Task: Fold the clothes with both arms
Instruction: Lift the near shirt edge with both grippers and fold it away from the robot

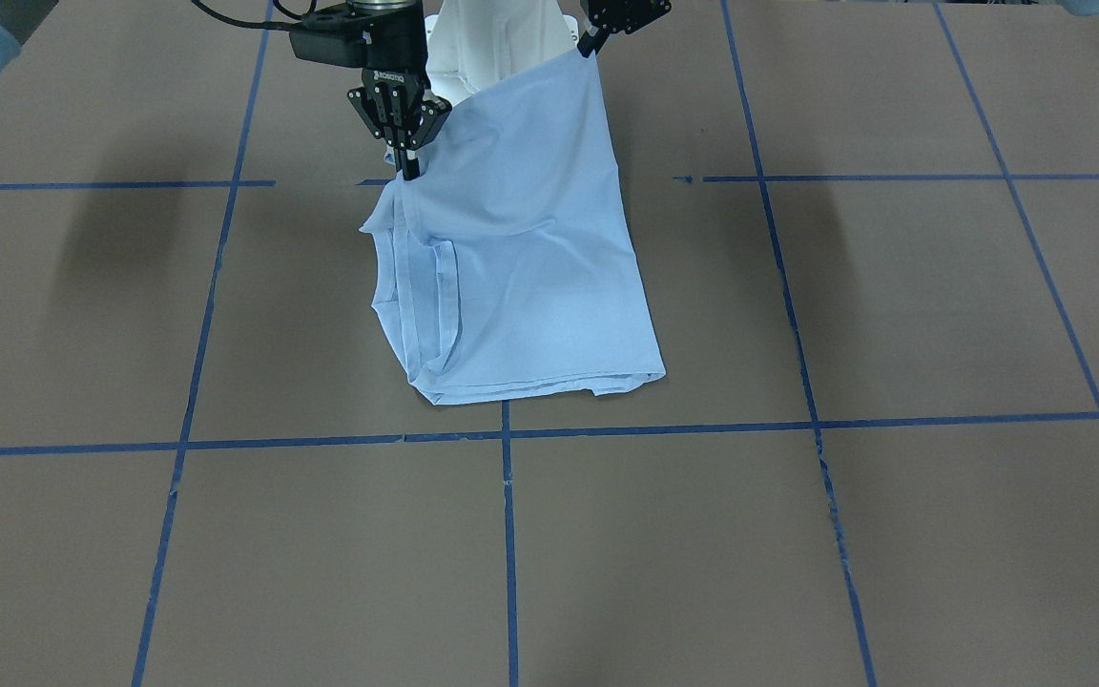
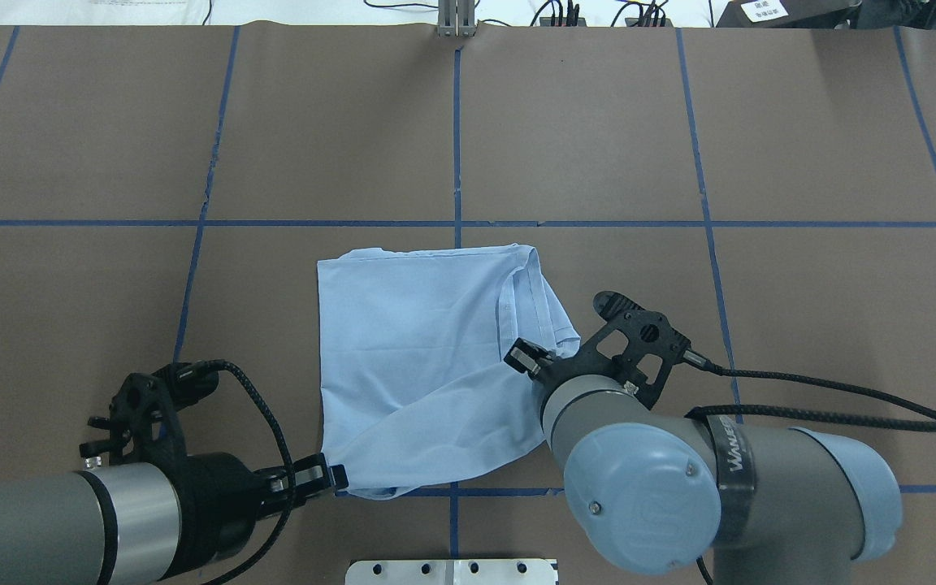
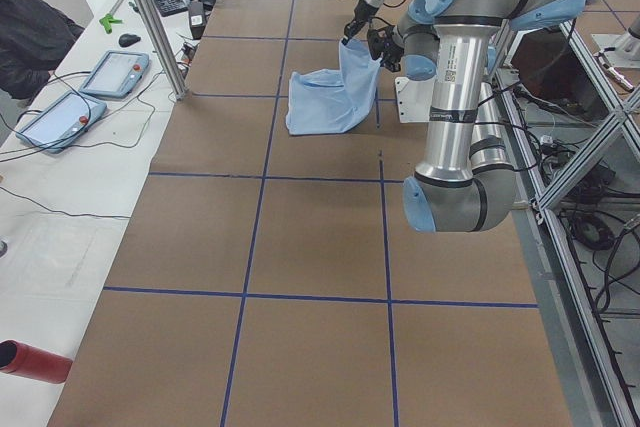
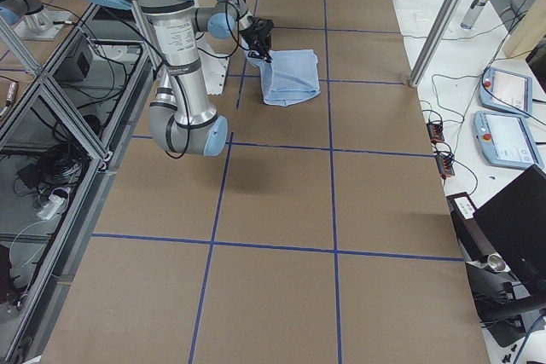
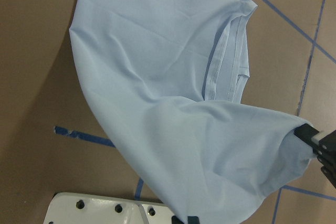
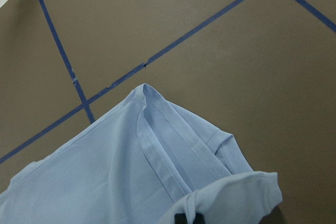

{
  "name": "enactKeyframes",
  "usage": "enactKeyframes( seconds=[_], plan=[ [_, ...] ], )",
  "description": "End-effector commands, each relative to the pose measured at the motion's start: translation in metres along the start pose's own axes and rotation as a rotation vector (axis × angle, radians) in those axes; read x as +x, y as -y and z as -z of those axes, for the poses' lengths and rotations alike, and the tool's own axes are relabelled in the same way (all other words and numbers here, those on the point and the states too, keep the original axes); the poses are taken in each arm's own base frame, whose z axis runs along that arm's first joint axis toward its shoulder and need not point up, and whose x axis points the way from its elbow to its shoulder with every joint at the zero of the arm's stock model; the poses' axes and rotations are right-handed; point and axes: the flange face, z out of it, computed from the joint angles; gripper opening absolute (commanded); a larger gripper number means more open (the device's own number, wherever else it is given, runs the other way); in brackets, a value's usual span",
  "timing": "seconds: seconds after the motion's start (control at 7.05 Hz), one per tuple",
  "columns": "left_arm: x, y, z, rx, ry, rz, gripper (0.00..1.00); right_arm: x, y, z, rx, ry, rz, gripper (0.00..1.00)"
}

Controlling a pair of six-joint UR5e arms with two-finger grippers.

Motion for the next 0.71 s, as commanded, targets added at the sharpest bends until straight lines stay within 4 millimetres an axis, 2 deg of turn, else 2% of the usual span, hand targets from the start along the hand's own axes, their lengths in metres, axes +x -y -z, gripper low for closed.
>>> enactKeyframes(
  seconds=[0.0, 0.14, 0.28, 0.43, 0.57],
  plan=[
    [0.003, 0.029, -0.016, 0.071, 0.017, -0.029, 0.00, -0.018, 0.022, -0.056, 0.039, 0.013, -0.009, 0.00],
    [0.027, 0.053, -0.062, 0.128, 0.037, -0.047, 0.00, -0.019, 0.028, -0.075, 0.047, 0.007, -0.011, 0.00],
    [0.030, 0.083, -0.091, 0.166, 0.082, -0.071, 0.00, -0.020, 0.034, -0.083, 0.050, -0.003, -0.001, 0.00],
    [0.022, 0.112, -0.097, 0.166, 0.120, -0.123, 0.00, -0.046, 0.028, -0.096, 0.061, -0.009, -0.007, 0.00],
    [0.013, 0.139, -0.104, 0.202, 0.156, -0.136, 0.00, -0.070, 0.025, -0.116, 0.080, -0.032, -0.008, 0.00]
  ],
)
